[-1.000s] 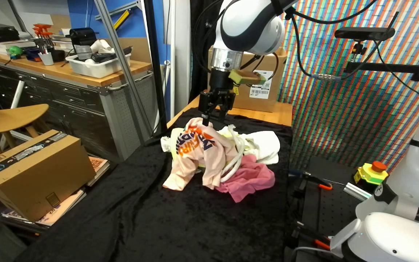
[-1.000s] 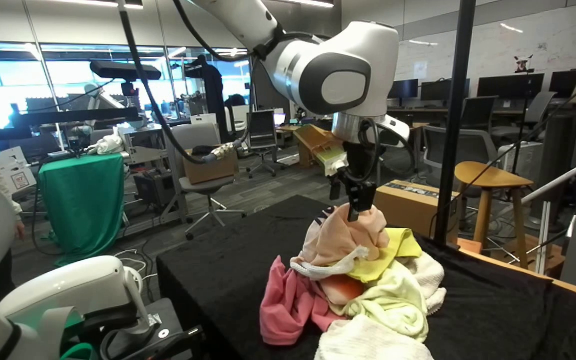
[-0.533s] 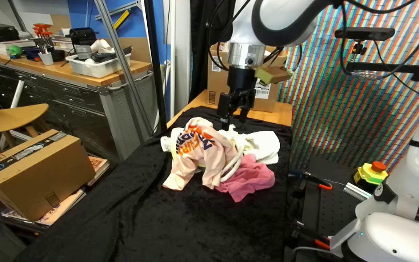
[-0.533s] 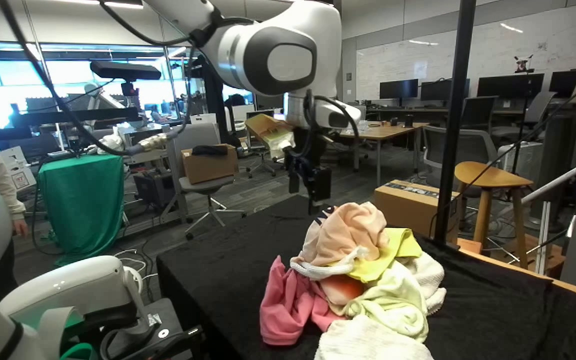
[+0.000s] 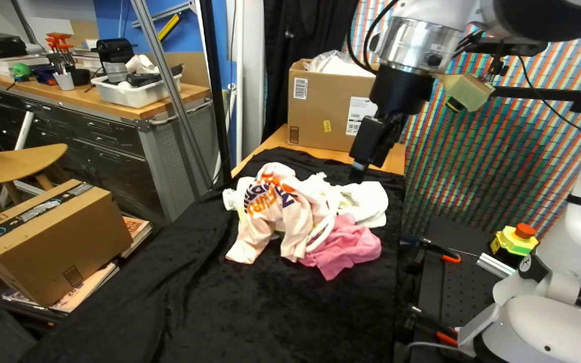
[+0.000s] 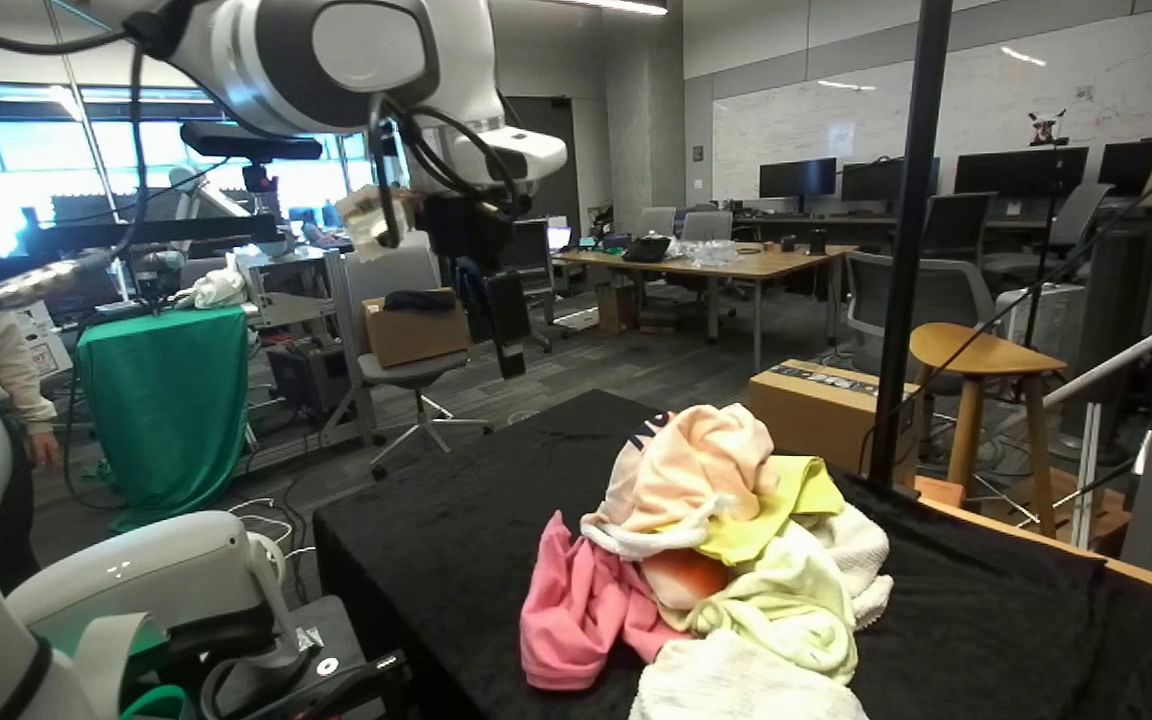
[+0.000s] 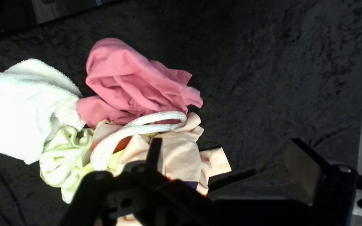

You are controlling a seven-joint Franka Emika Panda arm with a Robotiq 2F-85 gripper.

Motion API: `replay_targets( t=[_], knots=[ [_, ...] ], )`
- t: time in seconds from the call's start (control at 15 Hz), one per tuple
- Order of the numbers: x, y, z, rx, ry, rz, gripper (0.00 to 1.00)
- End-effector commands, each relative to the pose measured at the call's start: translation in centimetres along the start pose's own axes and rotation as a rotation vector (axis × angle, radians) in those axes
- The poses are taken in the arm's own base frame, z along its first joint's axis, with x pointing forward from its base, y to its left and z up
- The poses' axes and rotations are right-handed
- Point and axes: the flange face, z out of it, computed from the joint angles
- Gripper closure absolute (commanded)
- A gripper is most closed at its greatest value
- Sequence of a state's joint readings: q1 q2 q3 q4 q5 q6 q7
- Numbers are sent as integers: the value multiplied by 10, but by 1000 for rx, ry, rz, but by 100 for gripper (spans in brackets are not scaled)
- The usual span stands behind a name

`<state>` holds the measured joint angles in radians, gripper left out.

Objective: Pile up all the things on the table on the white shirt

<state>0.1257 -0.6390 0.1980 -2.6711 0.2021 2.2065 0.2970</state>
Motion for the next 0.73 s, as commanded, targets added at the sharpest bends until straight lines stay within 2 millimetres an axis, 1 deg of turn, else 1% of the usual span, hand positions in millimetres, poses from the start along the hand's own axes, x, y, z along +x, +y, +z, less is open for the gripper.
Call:
replay_targets(
  t=[0.0, 0.13, 0.2, 0.33, 0.67],
  knots=[
    [-57, -6, -15, 1, 163, 8, 0],
    [-55, -36, -37, -11, 224, 6, 0],
    [-47, -20, -21, -17, 139, -7, 0],
    [-55, -33, -33, -19, 189, -7, 0],
    [-56, -35, -34, -19, 197, -4, 0]
  ],
)
